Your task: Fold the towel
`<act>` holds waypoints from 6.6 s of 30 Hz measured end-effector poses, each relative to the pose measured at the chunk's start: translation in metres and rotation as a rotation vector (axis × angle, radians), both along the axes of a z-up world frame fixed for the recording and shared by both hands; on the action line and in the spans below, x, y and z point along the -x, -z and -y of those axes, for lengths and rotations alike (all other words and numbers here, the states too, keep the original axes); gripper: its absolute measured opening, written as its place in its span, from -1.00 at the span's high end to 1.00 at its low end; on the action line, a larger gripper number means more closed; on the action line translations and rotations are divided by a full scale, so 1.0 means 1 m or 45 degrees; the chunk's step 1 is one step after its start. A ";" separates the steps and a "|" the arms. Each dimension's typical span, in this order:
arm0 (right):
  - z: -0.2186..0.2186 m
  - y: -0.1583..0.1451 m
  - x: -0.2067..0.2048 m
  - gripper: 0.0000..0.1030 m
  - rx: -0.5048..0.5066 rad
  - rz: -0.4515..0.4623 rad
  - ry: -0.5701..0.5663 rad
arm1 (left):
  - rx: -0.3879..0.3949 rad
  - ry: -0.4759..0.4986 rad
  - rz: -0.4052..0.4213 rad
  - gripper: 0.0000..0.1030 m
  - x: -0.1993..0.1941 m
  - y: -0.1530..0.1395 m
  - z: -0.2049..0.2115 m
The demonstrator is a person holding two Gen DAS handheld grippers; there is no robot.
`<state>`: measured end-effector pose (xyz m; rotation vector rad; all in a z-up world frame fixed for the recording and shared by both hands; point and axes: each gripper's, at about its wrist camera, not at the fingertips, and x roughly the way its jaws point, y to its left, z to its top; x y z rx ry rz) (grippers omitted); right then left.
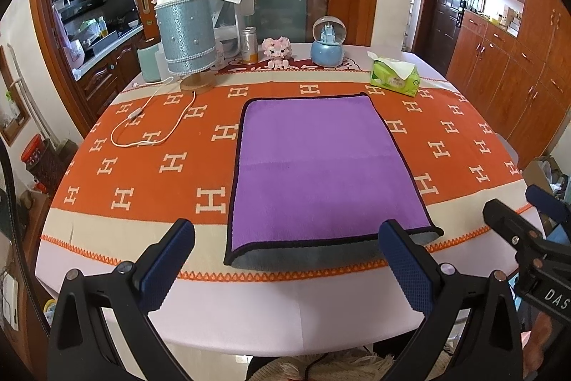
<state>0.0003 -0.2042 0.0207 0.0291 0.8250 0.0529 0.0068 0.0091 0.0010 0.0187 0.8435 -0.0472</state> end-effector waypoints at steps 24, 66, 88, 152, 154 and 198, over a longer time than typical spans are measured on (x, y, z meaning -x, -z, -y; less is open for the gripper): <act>0.025 0.060 -0.042 -0.59 0.031 -0.165 -0.112 | -0.047 0.111 -0.097 -0.99 -0.050 0.051 -0.038; 0.013 0.123 -0.063 0.74 0.105 -0.370 -0.618 | 0.089 0.728 -0.356 0.42 -0.068 0.131 -0.050; 0.014 0.107 -0.075 0.90 0.076 -0.256 -0.472 | 0.027 0.516 -0.206 0.88 -0.079 0.105 -0.053; -0.011 0.152 -0.367 0.05 0.193 -0.278 -0.057 | -0.083 -0.132 -0.283 -0.37 -0.366 0.138 -0.056; -0.011 0.148 -0.366 -0.04 0.193 -0.256 -0.044 | -0.080 -0.138 -0.271 -0.60 -0.365 0.136 -0.056; -0.020 0.014 -0.221 -0.20 0.070 -0.172 -0.056 | 0.119 -0.032 -0.177 -0.99 -0.211 -0.008 -0.030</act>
